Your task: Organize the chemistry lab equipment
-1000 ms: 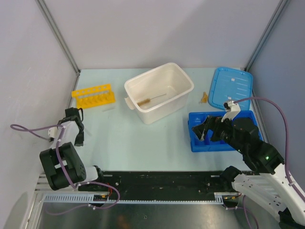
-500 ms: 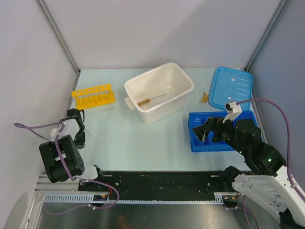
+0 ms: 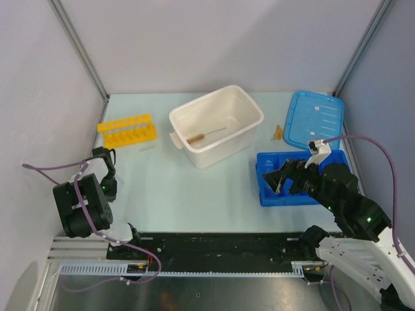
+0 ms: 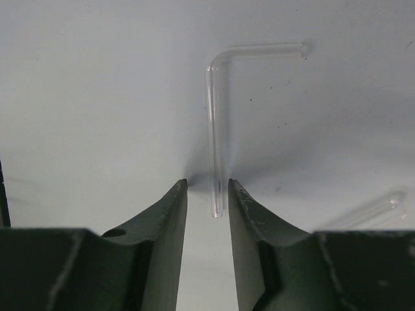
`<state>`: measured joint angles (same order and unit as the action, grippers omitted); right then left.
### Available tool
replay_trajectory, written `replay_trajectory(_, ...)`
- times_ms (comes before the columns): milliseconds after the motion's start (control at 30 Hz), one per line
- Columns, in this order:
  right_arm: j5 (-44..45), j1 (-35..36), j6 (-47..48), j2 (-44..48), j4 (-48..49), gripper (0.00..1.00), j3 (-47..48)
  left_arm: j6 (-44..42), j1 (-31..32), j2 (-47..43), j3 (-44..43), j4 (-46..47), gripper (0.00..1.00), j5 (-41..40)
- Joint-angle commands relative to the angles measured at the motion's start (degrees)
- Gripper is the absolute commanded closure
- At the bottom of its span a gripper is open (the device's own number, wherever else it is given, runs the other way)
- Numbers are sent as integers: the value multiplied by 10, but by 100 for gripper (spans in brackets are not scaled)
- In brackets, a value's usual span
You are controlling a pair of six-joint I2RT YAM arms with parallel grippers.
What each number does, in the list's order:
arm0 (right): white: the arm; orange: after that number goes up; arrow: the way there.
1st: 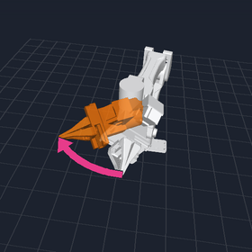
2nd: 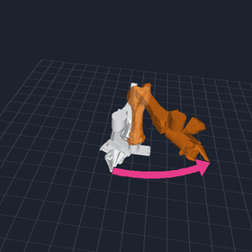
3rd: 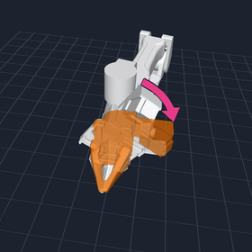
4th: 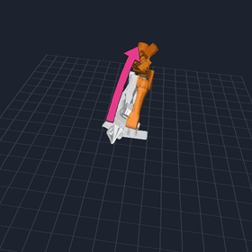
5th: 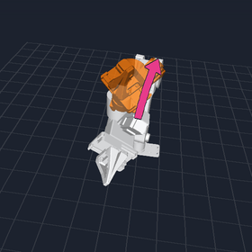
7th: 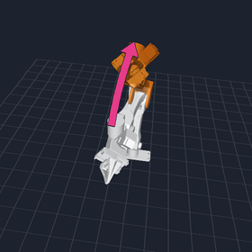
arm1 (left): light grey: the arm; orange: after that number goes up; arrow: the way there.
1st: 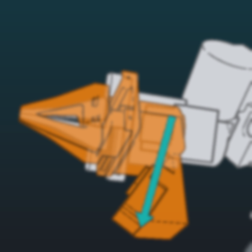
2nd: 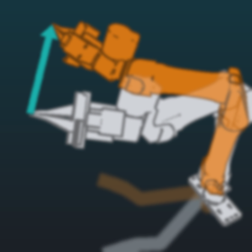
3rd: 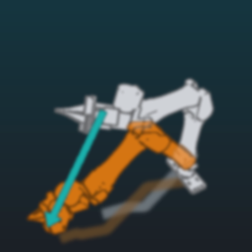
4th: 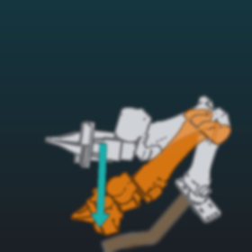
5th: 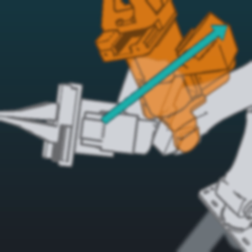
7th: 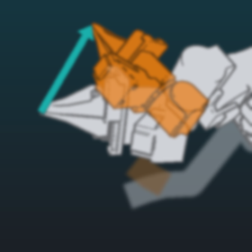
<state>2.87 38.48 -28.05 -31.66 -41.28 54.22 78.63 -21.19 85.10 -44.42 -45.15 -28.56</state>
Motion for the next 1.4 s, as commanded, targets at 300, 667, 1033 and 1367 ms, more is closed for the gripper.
replay_trajectory(300,-14,3,-9,12,28,1,-1,-6,-3,21,-6,4,89,24)
replay_trajectory(667,19,2,6,8,27,1,0,-74,27,3,-1,6,98,65)
replay_trajectory(1033,52,3,17,1,25,1,0,-204,99,-59,21,25,100,169)
replay_trajectory(1367,72,2,27,-10,51,1,-1,-294,181,-188,52,31,100,251)
